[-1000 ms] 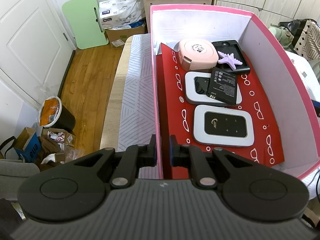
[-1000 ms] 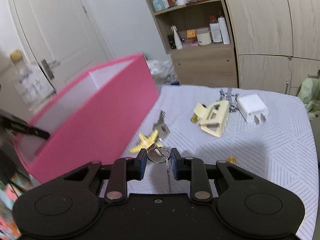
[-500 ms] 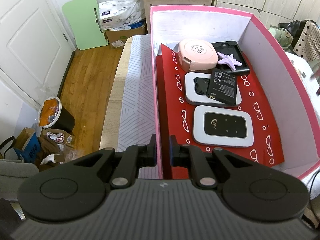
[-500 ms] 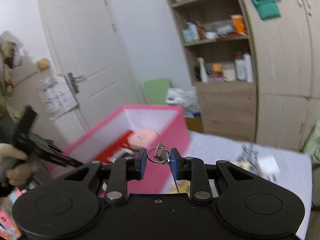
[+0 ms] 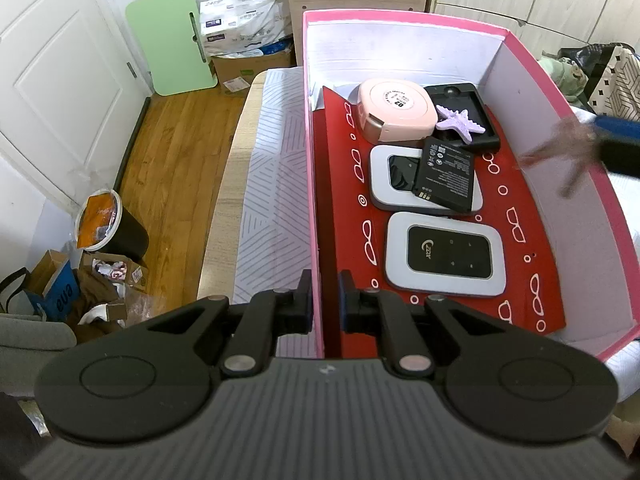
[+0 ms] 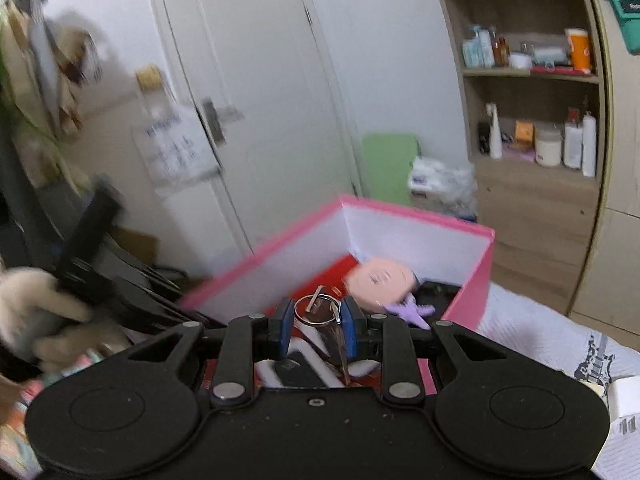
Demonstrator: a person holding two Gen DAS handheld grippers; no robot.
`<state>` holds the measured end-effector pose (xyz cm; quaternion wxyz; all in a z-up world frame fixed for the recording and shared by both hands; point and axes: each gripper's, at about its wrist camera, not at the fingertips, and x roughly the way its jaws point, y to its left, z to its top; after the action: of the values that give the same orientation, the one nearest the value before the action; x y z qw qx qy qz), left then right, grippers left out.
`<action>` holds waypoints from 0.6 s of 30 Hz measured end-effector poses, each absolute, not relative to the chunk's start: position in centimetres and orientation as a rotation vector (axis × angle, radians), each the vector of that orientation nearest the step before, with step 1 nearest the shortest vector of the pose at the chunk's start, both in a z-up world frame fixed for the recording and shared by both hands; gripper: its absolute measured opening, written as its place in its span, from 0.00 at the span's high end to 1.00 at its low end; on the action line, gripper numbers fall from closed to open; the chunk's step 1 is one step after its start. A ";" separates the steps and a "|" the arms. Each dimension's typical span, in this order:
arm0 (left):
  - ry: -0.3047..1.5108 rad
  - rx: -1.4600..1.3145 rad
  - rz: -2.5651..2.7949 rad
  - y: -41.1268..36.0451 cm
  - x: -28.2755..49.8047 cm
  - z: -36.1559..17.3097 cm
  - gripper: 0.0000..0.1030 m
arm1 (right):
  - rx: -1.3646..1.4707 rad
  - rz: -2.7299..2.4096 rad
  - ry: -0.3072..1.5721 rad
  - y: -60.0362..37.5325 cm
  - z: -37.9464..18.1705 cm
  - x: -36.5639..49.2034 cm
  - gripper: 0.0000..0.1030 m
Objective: Organize rigid objects
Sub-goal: 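Drop the silver keys into the box beside the battery, then grasp the yellow starfish on the table with the right tool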
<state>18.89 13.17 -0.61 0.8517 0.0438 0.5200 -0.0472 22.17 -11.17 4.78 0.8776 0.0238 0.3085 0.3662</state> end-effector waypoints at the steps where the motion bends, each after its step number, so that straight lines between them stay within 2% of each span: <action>1: 1.096 0.093 -0.100 13.1 19.0 -0.6 0.91 | 0.021 0.742 0.658 -10.8 4.1 22.6 0.72; 6: 1.104 0.096 -0.105 13.1 19.1 -0.5 0.91 | -0.072 0.656 0.692 -9.9 2.3 24.2 0.70; 9: 1.097 0.094 -0.109 13.2 19.0 -0.5 0.91 | 0.071 0.664 0.673 -12.7 3.3 24.4 0.66; 13: 1.100 0.096 -0.110 13.2 19.0 -0.5 0.91 | 0.231 0.686 0.624 -16.4 4.6 23.9 0.66; 18: 1.098 0.089 -0.108 13.3 19.0 -0.5 0.90 | 0.311 0.614 0.605 -20.1 3.8 22.2 0.65</action>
<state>18.96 13.26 -0.46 0.8507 0.0423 0.5214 -0.0514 22.17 -20.11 3.78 0.8969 0.1500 0.2918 0.2965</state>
